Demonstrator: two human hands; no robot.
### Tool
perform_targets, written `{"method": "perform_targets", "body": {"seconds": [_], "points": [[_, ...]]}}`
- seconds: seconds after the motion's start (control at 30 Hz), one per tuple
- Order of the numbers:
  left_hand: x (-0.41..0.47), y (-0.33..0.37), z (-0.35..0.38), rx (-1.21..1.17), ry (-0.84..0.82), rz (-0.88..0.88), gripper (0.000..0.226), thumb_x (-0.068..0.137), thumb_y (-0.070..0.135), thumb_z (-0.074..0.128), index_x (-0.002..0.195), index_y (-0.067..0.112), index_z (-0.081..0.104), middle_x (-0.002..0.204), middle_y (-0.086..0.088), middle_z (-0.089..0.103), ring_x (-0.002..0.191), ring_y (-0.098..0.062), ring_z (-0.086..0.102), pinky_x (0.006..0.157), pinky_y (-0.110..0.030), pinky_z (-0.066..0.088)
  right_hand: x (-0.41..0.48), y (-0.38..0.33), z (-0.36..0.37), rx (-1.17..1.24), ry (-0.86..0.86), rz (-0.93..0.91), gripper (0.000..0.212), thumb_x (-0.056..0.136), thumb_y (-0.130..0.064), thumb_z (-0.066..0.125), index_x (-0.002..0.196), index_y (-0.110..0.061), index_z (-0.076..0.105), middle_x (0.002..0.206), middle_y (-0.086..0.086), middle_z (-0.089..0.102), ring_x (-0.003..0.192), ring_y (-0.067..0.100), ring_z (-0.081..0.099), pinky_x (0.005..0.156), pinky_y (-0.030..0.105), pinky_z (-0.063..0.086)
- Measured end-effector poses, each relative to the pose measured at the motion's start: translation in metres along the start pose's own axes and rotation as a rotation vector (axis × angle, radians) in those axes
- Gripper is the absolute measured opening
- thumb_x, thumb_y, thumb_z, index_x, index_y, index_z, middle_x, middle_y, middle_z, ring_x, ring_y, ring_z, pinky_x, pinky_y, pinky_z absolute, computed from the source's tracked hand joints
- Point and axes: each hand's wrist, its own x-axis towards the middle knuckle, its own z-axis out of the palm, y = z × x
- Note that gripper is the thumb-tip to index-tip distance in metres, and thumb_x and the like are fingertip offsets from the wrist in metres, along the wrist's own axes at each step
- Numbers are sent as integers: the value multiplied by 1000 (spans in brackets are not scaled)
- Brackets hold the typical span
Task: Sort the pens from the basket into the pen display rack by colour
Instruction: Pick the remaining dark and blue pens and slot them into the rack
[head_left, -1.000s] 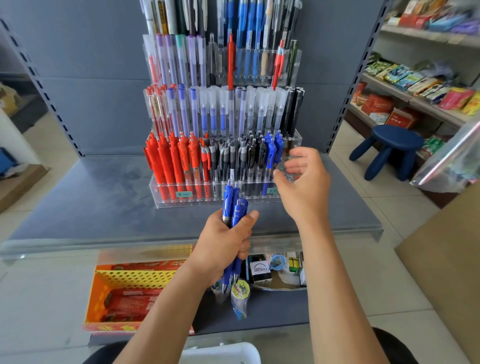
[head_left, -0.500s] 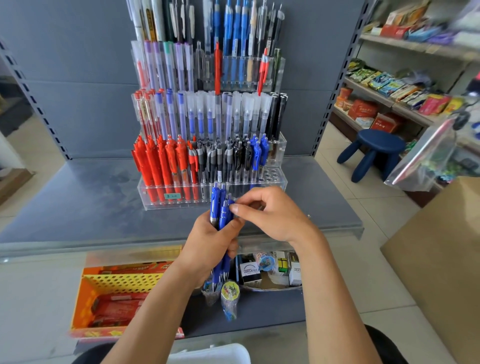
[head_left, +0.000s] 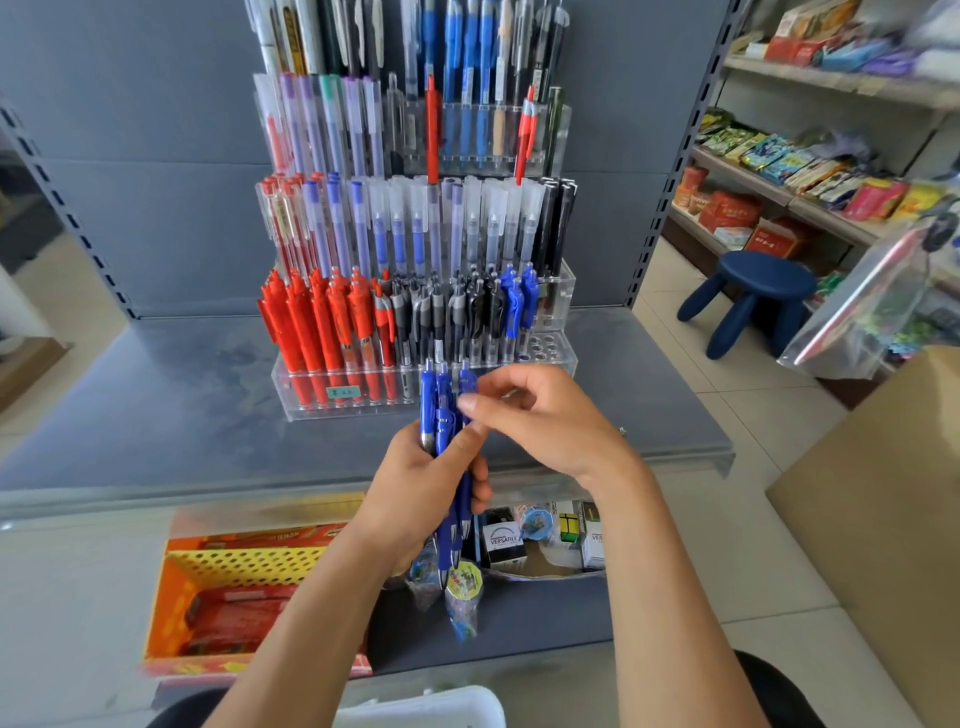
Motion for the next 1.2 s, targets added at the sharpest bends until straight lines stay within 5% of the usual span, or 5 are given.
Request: {"method": "perform_targets", "body": {"seconds": [0.13, 0.33, 0.53, 0.97, 1.2], "points": [[0, 0, -1, 11, -17, 2, 27, 101, 23, 58, 87, 1, 55, 65, -12, 60, 52, -20, 59, 51, -26, 51, -1, -3, -2, -14, -1, -41, 12, 90, -34, 73, 87, -22, 73, 79, -8, 73, 77, 4, 68, 80, 28, 53], [1, -1, -3, 56, -18, -17, 31, 100, 31, 59, 88, 3, 49, 63, -7, 60, 48, -19, 51, 50, -31, 46, 5, -9, -17, 265, 313, -209, 13, 102, -21, 59, 102, -7, 60, 81, 1, 75, 72, 19, 74, 61, 27, 53], [2, -3, -3, -5, -41, -38, 35, 101, 28, 57, 80, 15, 32, 64, 0, 27, 52, -15, 23, 46, -25, 27, 14, -11, -30, 99, 669, -460, 16, 102, -26, 60, 110, -13, 62, 86, -5, 73, 79, 14, 73, 73, 41, 60], [2, -2, -2, -19, -50, -35, 37, 101, 24, 58, 74, 18, 34, 60, 4, 26, 50, -13, 21, 47, -26, 23, 27, 11, -16, -207, 685, -257, 15, 93, -32, 70, 100, -20, 76, 84, -13, 74, 77, -1, 69, 76, 30, 58], [2, -3, -3, -18, -62, -21, 34, 100, 19, 60, 76, 16, 37, 59, 3, 28, 49, -14, 22, 44, -25, 26, 12, 0, -12, -236, 620, -172, 21, 85, -39, 75, 93, -23, 64, 87, -13, 63, 80, 3, 59, 72, 26, 48]]}}
